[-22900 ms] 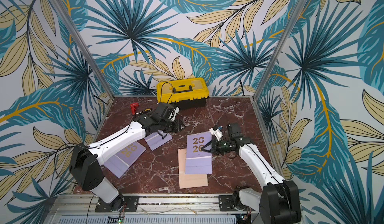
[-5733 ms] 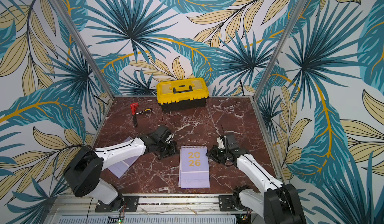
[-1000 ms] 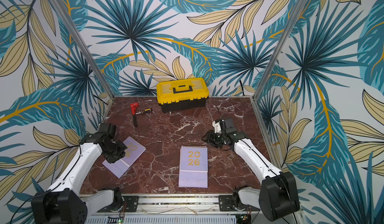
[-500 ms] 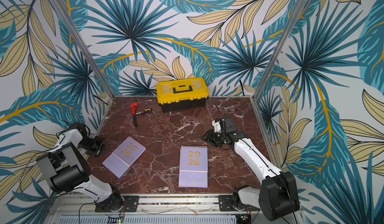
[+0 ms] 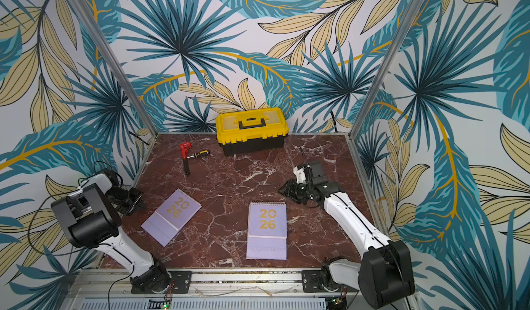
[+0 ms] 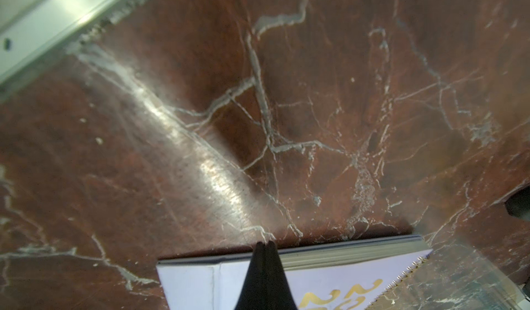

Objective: Stack the calendars
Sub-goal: Move the calendar to the center of the board.

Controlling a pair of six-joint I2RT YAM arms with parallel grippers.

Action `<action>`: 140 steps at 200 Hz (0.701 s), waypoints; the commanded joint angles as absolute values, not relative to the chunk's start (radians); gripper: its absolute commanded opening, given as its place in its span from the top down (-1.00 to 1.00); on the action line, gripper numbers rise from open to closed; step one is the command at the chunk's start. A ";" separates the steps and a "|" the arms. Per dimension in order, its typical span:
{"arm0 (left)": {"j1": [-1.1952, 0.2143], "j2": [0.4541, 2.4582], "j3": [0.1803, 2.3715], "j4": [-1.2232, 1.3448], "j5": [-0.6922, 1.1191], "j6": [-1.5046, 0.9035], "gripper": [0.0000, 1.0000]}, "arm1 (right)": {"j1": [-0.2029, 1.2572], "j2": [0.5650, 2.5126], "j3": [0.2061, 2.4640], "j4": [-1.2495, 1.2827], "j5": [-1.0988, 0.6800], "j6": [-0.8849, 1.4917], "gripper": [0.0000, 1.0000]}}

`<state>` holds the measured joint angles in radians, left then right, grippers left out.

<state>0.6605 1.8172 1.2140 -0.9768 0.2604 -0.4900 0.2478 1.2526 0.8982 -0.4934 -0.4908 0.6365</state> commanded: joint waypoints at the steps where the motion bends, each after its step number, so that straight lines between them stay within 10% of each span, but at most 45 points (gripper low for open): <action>1: 0.675 1.823 1.209 -0.984 0.240 -0.454 1.00 | 0.251 1.230 0.881 -0.494 -0.479 0.651 0.26; 140: 0.532 1.803 1.051 -0.977 0.345 -0.501 1.00 | 0.282 1.232 0.877 -0.394 -0.499 0.725 0.26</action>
<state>0.5735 1.8172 1.1137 -0.9798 0.2966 -0.4774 0.2539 1.2419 0.8806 -0.4427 -0.4984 0.6823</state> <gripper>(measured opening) 0.046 0.372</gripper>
